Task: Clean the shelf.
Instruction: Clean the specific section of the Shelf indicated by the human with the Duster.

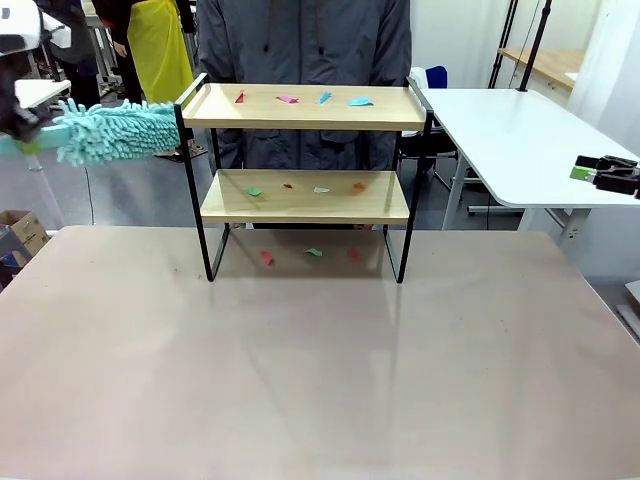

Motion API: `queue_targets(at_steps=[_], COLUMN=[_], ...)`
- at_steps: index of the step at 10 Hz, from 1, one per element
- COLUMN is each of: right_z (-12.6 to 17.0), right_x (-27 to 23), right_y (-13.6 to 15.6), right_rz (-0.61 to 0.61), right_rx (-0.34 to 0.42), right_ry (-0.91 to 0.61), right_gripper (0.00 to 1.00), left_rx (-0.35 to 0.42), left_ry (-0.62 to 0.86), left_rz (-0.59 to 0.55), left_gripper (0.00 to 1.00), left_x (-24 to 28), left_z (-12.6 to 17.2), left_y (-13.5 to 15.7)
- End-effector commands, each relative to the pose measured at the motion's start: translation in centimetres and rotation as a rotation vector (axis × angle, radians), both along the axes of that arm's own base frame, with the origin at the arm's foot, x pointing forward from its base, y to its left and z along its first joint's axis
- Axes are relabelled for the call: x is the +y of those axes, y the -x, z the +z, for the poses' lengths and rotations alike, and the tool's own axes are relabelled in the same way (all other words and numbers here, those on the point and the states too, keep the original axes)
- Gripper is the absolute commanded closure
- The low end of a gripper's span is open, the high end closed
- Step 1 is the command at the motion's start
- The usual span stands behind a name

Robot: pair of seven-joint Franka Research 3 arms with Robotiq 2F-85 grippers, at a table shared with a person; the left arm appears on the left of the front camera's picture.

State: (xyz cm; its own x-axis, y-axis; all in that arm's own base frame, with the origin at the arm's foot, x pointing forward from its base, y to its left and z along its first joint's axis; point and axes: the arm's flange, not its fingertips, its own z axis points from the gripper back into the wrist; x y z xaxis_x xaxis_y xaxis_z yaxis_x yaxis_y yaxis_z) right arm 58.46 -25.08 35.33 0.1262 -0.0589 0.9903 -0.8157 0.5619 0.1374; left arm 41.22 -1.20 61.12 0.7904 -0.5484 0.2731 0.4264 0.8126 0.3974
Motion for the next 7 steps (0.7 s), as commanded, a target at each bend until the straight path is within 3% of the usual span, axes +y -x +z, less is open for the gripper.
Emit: queue_targets(at_steps=[1,3,4,6,7], right_z=[0.3,0.3,0.3,0.3,0.3], right_x=[0.1,0.1,0.1,0.1,0.1], right_y=[-0.1,-0.1,-0.1,-0.1,-0.1], right_rz=[-0.003,-0.003,-0.003,-0.003,-0.003], right_rx=[-0.008,-0.008,-0.008,-0.008,-0.008], right_ry=[-0.002,-0.002,-0.002,-0.002,-0.002], right_gripper=[0.0,0.0,0.0,0.0,0.0], left_rx=[0.111,0.207,0.304,0.472,0.515], left_ry=[-0.2,-0.307,-0.32,-0.317,-0.246], left_rz=[-0.227,-0.424,-0.545,-0.818,-0.894], left_gripper=[0.87,0.87,0.87,0.87,0.87], left_x=[1.6,2.3,2.1,1.7,1.2], left_z=[2.0,3.1,3.3,2.2,1.5], left_y=[0.9,2.7,4.1,5.3,6.3])
